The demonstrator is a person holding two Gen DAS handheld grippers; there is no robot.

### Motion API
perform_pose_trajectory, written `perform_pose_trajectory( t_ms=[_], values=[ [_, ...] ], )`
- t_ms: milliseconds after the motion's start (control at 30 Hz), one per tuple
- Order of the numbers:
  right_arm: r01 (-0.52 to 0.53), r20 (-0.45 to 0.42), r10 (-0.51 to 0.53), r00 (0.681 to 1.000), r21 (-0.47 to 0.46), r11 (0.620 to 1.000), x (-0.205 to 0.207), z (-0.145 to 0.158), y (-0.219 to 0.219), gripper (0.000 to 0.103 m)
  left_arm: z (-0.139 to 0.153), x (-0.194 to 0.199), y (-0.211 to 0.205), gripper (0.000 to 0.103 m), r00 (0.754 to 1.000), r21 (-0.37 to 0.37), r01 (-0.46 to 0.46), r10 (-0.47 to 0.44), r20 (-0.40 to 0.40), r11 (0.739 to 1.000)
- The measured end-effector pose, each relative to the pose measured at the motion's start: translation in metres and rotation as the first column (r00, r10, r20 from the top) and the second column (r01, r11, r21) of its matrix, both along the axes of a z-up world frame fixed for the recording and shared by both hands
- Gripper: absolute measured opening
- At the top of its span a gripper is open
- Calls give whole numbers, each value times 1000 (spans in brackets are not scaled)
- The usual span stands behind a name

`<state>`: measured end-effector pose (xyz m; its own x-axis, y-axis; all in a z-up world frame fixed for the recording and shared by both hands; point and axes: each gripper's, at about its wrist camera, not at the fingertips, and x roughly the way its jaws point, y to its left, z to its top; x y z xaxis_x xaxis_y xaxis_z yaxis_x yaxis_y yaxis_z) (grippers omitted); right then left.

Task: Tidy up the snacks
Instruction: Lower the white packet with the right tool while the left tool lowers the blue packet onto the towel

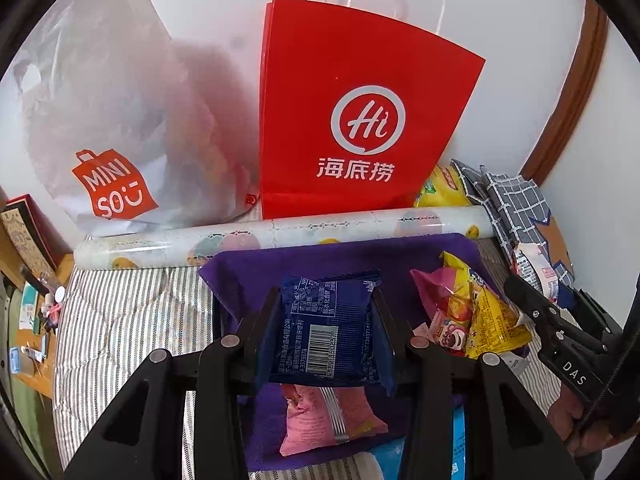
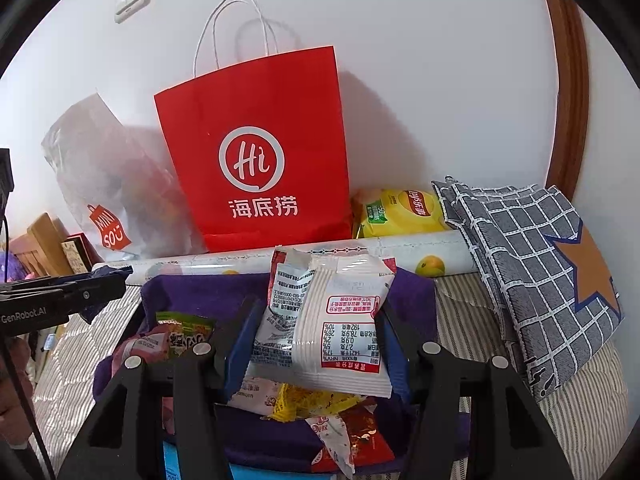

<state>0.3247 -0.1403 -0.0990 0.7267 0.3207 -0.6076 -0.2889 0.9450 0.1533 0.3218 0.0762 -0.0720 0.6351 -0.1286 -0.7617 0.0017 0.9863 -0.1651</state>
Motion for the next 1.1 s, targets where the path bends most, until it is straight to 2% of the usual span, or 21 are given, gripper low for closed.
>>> perform_pose_trajectory(
  t_ms=[267,500,767,967,1100],
  values=[
    [-8,-17,8,1000,6,1000,2,-5,2,54,-3,2,4,42,1000,-5,-13,13,-11,1000],
    [-37,-39,36,999,-32,999,3,-11,11,55,-11,5,2,42,999,-4,-10,10,-46,1000],
    [-24,-72,20,997,-51,998,8,-17,12,55,-10,7,9,42,998,-7,-26,26,-48,1000],
    [-12,-60,11,998,-17,1000,8,-11,5,55,-8,8,16,42,998,-28,-42,41,-40,999],
    [-28,-72,26,997,-24,999,9,-12,9,55,-14,9,10,42,999,-66,1,-4,-44,998]
  ],
)
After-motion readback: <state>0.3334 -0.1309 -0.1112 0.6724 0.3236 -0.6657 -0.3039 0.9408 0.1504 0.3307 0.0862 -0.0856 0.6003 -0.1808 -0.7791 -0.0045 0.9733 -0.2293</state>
